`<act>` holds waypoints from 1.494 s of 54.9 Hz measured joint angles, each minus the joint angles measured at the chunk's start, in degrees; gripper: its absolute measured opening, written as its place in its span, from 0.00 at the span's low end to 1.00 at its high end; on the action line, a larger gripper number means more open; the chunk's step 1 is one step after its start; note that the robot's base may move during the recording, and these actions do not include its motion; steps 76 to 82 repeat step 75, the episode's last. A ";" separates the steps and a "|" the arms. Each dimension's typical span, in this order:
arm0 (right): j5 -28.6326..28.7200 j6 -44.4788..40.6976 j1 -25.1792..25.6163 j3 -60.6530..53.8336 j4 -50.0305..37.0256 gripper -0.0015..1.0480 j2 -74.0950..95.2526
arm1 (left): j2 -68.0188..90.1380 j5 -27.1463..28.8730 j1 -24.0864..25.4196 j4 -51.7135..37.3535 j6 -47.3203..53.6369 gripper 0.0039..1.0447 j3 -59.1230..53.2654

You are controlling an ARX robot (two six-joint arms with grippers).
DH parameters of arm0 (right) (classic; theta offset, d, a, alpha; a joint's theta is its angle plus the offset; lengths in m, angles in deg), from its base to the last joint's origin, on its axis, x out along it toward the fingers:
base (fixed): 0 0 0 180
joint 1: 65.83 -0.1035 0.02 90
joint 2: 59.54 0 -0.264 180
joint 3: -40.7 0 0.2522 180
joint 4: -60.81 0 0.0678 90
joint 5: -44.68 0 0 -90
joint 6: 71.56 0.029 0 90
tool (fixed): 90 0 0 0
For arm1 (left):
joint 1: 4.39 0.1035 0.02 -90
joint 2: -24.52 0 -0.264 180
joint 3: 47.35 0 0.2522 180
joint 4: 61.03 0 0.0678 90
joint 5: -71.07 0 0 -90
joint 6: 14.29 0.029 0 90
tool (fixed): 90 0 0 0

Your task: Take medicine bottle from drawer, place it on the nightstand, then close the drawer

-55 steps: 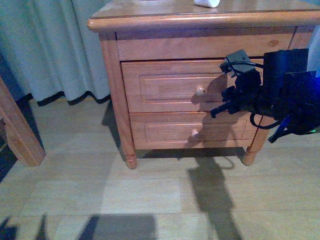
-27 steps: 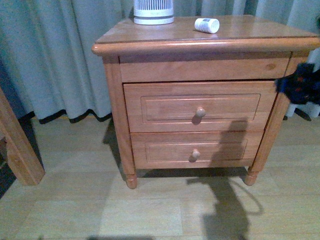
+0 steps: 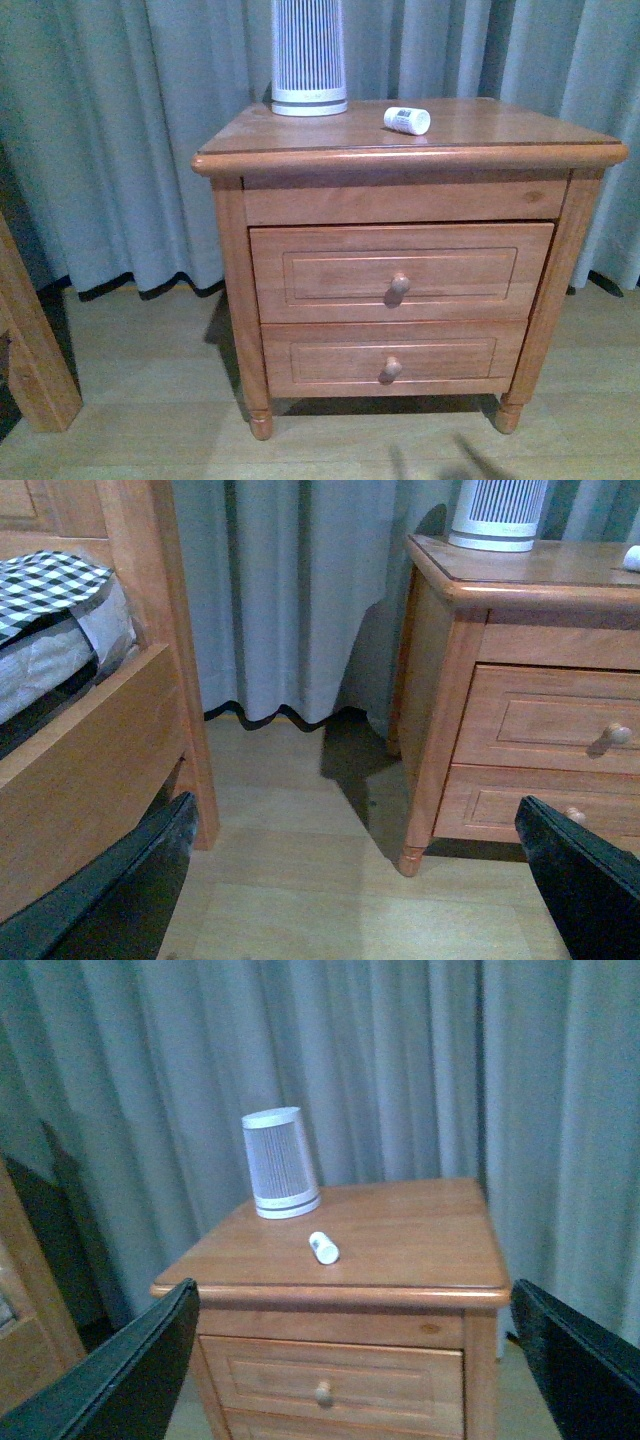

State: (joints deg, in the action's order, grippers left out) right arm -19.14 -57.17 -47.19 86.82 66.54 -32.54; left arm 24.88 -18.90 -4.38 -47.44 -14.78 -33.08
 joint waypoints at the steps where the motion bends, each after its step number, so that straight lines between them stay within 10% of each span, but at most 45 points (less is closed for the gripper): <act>1: -0.28 -0.04 -0.02 -0.52 1.18 0.94 -2.14 | 0.00 0.00 0.00 0.00 0.02 0.94 0.00; 16: -24.90 -12.81 -15.54 -18.58 12.17 0.47 -15.69 | 0.00 0.00 0.00 0.00 0.02 0.94 0.00; 28: -25.97 -14.12 -18.40 -23.96 9.90 0.03 -19.78 | 0.00 0.00 0.00 0.00 0.02 0.94 0.00; 57: -25.97 -14.21 -18.40 -29.35 8.55 0.03 -24.02 | 0.00 0.00 -0.02 0.00 0.02 0.94 0.00; 75: -25.97 -14.25 -18.40 -29.48 8.55 0.59 -24.13 | 0.00 0.00 0.00 0.00 0.02 0.94 0.00; 82: -25.97 -14.25 -18.40 -29.48 8.55 0.59 -24.13 | 0.00 0.00 0.00 0.00 0.02 0.94 0.00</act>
